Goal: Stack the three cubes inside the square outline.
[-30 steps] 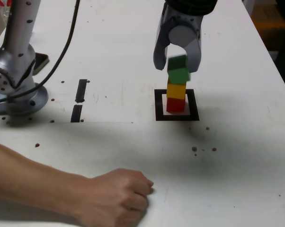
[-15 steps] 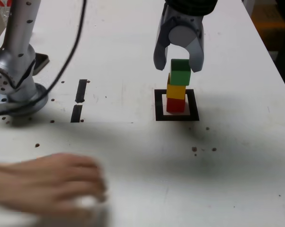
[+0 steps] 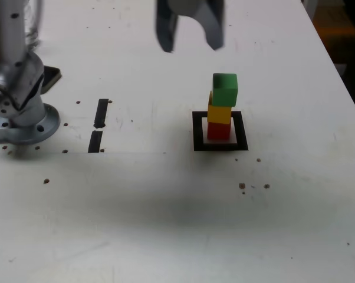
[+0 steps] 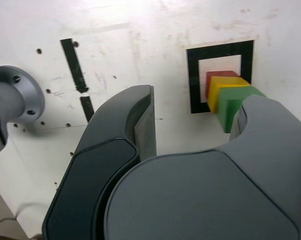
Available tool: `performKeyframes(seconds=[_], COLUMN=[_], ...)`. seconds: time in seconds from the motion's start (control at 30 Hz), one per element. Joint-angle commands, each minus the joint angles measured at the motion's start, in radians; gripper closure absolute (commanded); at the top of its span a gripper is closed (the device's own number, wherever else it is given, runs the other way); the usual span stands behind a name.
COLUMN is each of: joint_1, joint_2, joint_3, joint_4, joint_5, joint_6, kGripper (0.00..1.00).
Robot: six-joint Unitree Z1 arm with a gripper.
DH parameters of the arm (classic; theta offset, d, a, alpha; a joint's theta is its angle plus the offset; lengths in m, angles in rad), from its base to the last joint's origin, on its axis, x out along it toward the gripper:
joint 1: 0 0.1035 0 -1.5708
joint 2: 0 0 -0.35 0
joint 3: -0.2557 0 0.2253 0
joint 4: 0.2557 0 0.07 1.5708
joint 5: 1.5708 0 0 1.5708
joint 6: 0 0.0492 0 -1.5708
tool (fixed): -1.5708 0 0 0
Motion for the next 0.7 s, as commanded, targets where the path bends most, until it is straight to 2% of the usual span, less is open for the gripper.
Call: performKeyframes(seconds=[0.0,0.1,0.37,0.53,0.67], joint_1=[0.006,0.008,0.008,0.008,0.008], joint_2=[-0.038,-0.099,-0.162,-0.192,-0.206], joint_3=[0.061,0.210,0.437,0.628,0.727], joint_4=[0.011,-0.015,-0.135,-0.317,-0.427], joint_5=[-0.001,-0.020,-0.069,-0.134,-0.152], joint_6=[-0.015,-0.049,-0.082,-0.103,-0.112], kGripper=[0.35,0.35,0.35,0.33,0.32])
